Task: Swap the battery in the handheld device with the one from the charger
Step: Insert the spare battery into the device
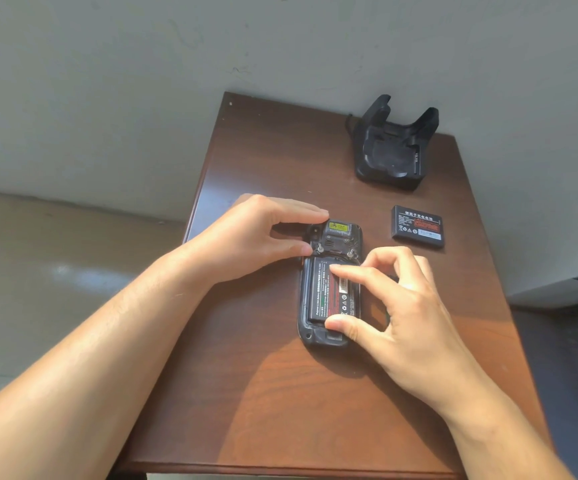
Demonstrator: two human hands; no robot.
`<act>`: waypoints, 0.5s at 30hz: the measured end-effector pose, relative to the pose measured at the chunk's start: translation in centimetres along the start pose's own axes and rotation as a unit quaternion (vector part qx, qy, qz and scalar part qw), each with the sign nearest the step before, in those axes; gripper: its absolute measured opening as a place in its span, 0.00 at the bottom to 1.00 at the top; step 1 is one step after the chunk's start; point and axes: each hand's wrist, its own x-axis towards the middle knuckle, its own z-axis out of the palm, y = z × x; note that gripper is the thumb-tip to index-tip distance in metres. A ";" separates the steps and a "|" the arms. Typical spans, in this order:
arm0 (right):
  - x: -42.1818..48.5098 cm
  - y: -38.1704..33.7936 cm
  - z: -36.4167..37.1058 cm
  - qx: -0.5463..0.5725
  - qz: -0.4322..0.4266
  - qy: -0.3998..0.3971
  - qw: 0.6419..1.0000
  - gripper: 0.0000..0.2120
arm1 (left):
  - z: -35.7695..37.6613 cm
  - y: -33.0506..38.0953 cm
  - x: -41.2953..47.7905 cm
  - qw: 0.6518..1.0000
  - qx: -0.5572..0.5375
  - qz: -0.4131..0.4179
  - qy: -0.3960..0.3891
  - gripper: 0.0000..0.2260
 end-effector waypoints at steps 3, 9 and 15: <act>0.1 -0.2 -0.1 0.008 0.032 -0.015 0.999 0.34 | 0.0 0.1 0.0 1.000 0.000 0.000 0.001 0.24; 1.1 -0.8 -0.8 0.011 0.076 -0.093 0.993 0.41 | -0.1 0.3 -0.1 1.000 0.007 0.003 -0.005 0.24; 1.1 -0.9 -1.2 0.001 0.050 -0.084 0.995 0.45 | 0.0 0.3 0.0 1.000 -0.010 0.001 -0.004 0.23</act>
